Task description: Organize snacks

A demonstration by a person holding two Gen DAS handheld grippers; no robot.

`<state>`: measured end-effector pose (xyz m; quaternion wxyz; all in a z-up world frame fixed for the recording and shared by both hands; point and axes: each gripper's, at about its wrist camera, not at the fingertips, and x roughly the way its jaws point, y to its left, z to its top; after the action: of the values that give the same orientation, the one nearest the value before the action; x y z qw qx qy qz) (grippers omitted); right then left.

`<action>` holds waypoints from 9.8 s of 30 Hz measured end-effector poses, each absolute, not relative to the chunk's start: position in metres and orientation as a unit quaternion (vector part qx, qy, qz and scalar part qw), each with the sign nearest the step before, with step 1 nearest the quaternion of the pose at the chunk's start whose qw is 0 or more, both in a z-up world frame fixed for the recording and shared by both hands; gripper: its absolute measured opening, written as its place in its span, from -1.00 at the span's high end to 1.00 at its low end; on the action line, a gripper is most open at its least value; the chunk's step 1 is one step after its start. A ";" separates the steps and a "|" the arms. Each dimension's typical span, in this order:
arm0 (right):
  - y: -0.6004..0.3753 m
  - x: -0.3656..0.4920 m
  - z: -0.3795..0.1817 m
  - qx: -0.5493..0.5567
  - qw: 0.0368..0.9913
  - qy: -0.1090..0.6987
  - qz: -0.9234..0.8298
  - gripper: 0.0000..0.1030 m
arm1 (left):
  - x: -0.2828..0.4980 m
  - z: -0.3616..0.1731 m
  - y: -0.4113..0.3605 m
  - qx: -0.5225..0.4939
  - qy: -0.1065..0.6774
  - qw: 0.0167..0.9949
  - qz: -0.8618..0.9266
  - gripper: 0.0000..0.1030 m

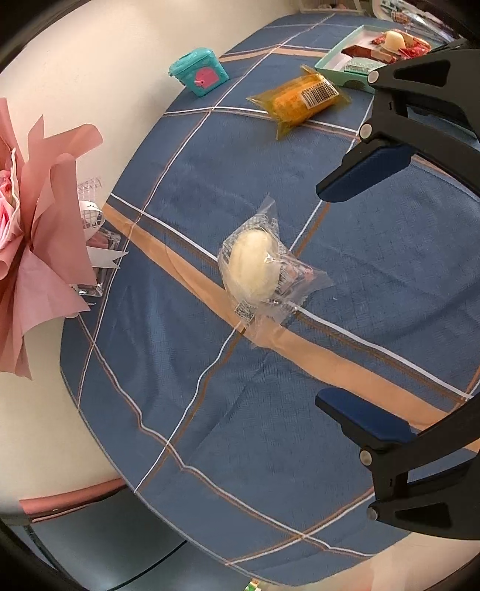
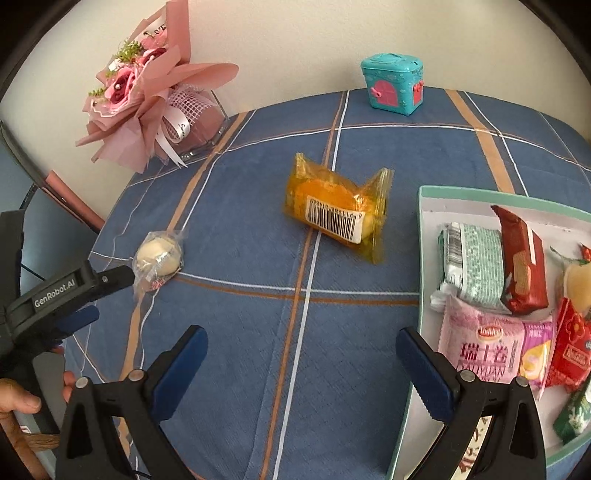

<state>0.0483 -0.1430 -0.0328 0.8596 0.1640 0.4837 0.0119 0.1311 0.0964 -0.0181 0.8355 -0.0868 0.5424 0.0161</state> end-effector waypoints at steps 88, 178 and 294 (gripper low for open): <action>-0.169 0.157 -0.072 0.061 0.819 0.570 0.023 0.12 | 0.197 -0.070 0.066 -0.085 0.577 0.808 -0.079 -0.28; -0.336 -0.060 -0.010 0.265 0.818 0.486 -0.154 0.14 | 0.018 -0.015 -0.170 -0.041 0.549 0.788 -0.276 -0.08; -0.249 -0.109 0.008 0.143 0.865 0.463 -0.131 -1.00 | -0.034 0.026 -0.039 0.107 0.487 0.867 -0.013 -0.97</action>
<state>-0.1089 -0.2495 0.0081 0.8649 0.1429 0.4631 -0.1310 -0.0339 -0.0386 0.0264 0.8665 0.1069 0.4873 -0.0134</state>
